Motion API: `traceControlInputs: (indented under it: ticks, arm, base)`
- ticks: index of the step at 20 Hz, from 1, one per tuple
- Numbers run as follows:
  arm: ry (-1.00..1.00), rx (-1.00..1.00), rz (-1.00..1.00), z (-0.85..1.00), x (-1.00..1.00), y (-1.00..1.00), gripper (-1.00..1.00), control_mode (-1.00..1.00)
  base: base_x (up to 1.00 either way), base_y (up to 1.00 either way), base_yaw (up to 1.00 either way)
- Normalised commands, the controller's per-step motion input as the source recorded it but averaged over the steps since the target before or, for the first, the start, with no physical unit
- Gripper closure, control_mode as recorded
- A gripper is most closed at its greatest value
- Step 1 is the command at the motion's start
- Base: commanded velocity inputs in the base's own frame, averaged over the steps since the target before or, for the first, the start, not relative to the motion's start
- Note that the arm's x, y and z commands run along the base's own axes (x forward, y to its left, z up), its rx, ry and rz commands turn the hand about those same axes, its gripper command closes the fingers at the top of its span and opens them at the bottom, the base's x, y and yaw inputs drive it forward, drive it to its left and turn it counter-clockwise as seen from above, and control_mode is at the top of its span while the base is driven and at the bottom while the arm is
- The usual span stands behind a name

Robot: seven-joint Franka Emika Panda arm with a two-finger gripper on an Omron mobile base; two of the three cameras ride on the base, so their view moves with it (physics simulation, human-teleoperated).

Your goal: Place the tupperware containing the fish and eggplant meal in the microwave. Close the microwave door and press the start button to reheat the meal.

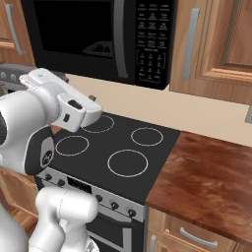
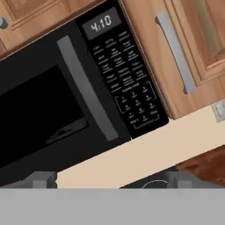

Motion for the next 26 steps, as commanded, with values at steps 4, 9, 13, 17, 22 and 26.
traceControlInputs:
  ticks: [4,9,13,17,22,26]
  arm:
    - [-0.01,0.41,0.13,0.0,0.0,-0.19,-1.0,-1.0]
    - [0.0,0.27,0.05,0.0,-0.02,-0.33,-1.0,-1.0]
    - [0.0,0.09,0.0,0.0,0.0,-0.28,-1.0,-1.0]
    - [0.0,0.04,0.0,0.0,0.0,-0.16,-1.0,-1.0]
    - [0.0,0.04,0.0,0.0,0.0,-0.11,1.0,-1.0]
    - [0.0,0.06,0.0,0.0,0.0,-0.2,1.0,-1.0]
  base:
    - [0.0,0.0,0.0]
    - [0.0,0.0,0.0]
    - [0.0,0.0,0.0]
    - [0.0,0.0,0.0]
    - [0.0,0.0,0.0]
    - [0.0,0.0,0.0]
